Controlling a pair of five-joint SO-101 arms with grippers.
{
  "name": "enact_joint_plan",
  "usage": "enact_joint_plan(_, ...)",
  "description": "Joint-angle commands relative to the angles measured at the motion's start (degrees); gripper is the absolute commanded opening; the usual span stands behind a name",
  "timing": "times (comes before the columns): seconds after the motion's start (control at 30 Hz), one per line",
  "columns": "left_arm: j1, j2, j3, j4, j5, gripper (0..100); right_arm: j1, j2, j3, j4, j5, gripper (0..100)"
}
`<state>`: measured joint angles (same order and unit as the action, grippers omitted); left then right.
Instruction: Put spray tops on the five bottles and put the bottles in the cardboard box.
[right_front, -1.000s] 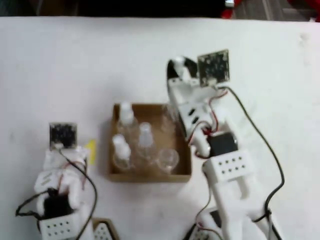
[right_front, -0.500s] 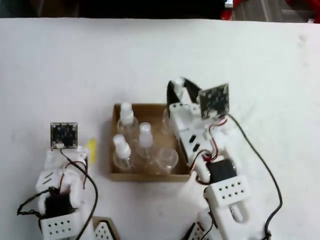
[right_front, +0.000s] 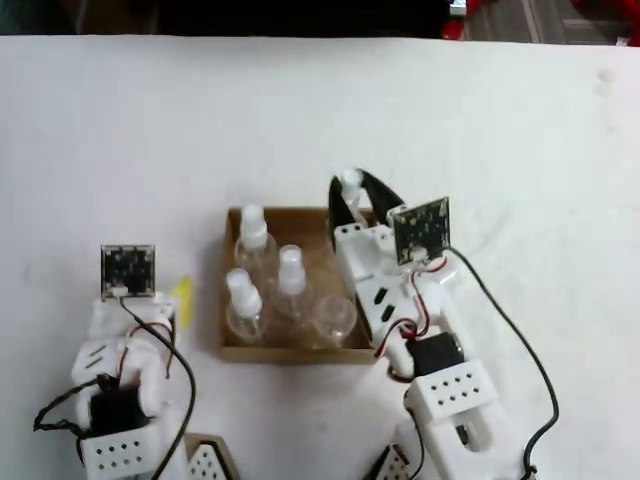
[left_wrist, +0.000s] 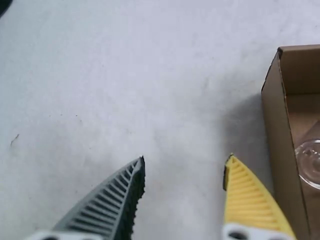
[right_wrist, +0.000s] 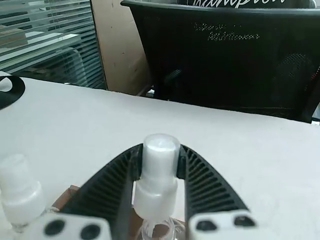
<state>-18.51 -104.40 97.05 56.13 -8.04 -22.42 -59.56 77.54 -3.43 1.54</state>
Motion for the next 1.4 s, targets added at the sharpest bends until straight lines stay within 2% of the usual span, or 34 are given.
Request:
enact_joint_plan(0.0, -0.5, -0.5, -0.1, 0.4, -0.7, 24, -0.6, -0.8, 0.5, -1.5, 0.8, 1.5)
enact_joint_plan(0.47, -0.5, -0.5, -0.1, 0.4, -0.7, 24, -0.1, -0.6, 1.8, -1.6, 0.8, 1.5)
enact_joint_plan(0.67, -0.5, -0.5, -0.1, 0.4, -0.7, 24, -0.1, -0.8, 5.5, -7.0, 0.9, 1.5)
enact_joint_plan(1.07, -0.5, -0.5, -0.1, 0.4, -0.7, 24, -0.1, -0.7, 6.6, -6.7, 1.0, 1.5)
enact_joint_plan(1.27, -0.5, -0.5, -0.1, 0.4, -0.7, 24, -0.7, -0.4, 7.4, -6.8, 11.1, 1.5)
enact_joint_plan(1.37, -0.5, -0.5, -0.1, 0.4, -0.7, 24, -0.7, -0.4, 7.4, -6.8, 11.3, 1.5)
